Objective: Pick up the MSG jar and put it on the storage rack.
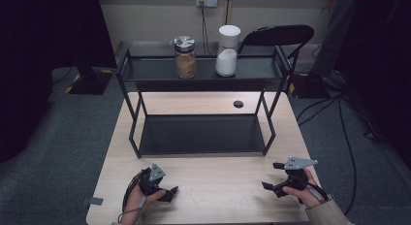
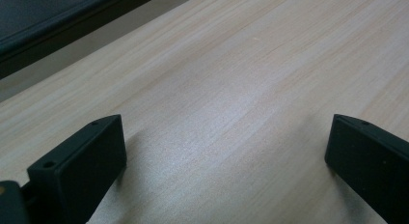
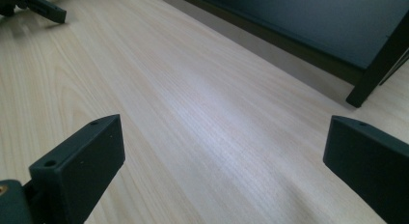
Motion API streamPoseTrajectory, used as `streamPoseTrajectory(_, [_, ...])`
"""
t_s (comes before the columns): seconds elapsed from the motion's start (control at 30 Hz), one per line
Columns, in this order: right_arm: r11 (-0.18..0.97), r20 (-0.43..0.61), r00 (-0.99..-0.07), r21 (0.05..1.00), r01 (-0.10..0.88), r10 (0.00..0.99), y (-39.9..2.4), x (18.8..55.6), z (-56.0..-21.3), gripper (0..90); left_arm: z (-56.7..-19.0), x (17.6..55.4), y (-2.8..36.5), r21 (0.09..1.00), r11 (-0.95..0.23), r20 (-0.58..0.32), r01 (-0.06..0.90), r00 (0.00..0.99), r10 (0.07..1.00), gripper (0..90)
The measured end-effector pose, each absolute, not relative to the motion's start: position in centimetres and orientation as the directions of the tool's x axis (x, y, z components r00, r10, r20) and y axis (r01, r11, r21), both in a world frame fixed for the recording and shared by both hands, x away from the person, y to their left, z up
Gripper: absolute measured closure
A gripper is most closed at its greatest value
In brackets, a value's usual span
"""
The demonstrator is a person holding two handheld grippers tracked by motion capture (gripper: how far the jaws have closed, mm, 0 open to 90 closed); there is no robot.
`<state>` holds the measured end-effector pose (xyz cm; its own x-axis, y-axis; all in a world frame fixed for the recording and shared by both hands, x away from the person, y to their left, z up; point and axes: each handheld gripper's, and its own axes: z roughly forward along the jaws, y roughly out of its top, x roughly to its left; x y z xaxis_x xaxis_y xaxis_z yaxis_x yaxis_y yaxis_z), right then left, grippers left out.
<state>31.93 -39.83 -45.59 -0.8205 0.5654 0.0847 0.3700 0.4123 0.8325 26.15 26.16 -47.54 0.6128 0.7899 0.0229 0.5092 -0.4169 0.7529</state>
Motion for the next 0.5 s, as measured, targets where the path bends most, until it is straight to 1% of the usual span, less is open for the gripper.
streamPoseTrajectory(0.17, [0.463,0.047,-0.832,0.812,0.354,0.553,-39.65,31.85,-45.79,0.3,-47.54,26.15,26.16,0.753,-0.417,0.023,0.509,0.613,0.79,0.0])
streamPoseTrajectory(0.5, [0.516,0.005,-0.825,0.779,0.357,0.564,-39.34,31.64,-45.86,1.1,-47.54,26.16,26.17,0.753,-0.417,0.022,0.509,0.613,0.79,0.0])
